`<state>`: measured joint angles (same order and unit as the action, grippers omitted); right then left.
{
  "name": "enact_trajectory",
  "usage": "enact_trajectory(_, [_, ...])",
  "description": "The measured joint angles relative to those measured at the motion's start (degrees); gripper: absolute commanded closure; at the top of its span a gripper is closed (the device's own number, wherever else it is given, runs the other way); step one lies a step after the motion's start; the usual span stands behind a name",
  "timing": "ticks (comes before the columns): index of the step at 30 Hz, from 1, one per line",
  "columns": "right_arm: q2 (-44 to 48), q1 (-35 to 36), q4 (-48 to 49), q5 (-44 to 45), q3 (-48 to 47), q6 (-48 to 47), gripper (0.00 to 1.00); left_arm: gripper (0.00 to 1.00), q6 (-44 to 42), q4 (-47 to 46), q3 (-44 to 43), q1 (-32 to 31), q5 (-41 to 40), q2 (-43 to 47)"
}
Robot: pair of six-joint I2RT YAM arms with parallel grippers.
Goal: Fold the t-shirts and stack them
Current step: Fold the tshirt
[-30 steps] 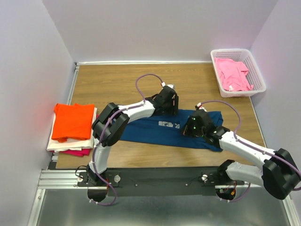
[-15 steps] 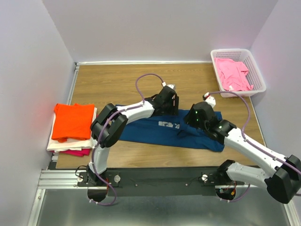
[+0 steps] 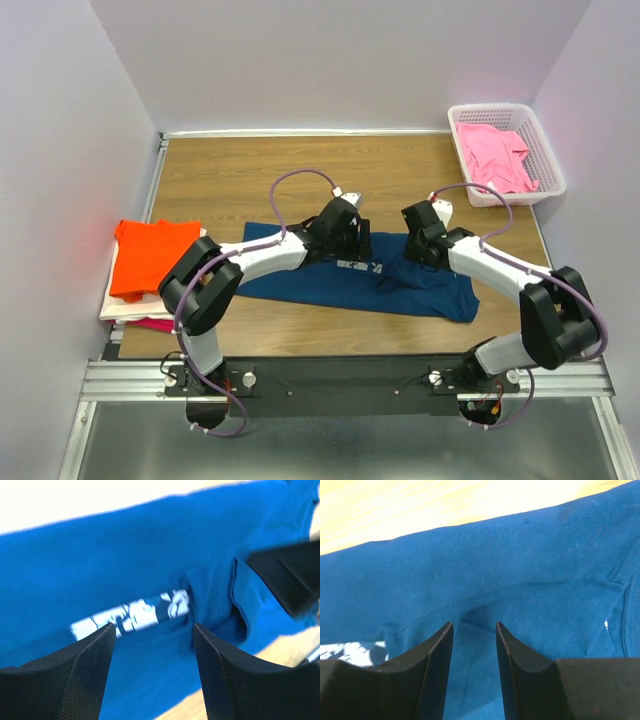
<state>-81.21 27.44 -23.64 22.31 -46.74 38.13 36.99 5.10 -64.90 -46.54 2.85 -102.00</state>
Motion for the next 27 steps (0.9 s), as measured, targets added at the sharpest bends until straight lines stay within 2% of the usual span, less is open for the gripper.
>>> enact_trajectory(8, [-4.5,-0.5,1.7,-1.9,-0.9,-1.2,0.57,0.29,0.1,-1.2,1.7,-0.7,1.1,2.0])
enact_trajectory(19, [-0.8,-0.5,3.1,-4.5,3.4,-1.1,0.82,0.30,0.1,-1.7,1.6,-1.0,2.0,2.1])
enact_trajectory(23, [1.6,-0.5,3.0,-5.0,5.3,-1.0,0.97,0.30,0.1,-1.7,1.1,-1.3,2.2,1.9])
enact_trajectory(27, [4.0,-0.5,3.1,-5.2,6.0,-0.7,0.99,0.30,0.1,-2.0,0.4,-1.6,2.4,1.8])
